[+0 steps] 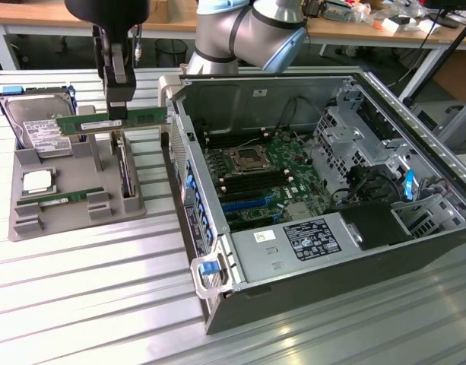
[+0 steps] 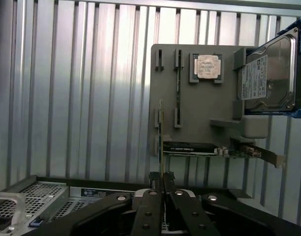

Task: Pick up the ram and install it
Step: 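Pick up the ram and move it above insertion slot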

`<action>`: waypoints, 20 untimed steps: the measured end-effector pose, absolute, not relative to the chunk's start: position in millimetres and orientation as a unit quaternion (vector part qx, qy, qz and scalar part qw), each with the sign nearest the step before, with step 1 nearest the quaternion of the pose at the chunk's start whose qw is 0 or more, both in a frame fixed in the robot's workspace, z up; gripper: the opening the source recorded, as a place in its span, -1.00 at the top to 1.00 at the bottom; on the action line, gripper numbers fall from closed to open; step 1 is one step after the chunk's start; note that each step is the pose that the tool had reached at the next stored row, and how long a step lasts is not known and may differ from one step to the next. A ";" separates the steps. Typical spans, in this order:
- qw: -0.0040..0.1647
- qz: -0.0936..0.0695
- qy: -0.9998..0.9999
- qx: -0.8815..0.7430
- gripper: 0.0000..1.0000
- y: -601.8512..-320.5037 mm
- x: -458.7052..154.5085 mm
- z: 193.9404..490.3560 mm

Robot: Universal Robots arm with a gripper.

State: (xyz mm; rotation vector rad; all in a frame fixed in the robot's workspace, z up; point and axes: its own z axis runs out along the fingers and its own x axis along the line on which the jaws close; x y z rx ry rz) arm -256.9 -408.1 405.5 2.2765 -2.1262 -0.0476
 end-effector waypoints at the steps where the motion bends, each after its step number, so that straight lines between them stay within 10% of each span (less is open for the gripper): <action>1: 0.013 -0.015 -0.682 0.731 0.76 -408.0 -256.0 405.5; 20: 0.013 -0.015 -0.682 0.731 0.76 -408.0 -221.6 405.5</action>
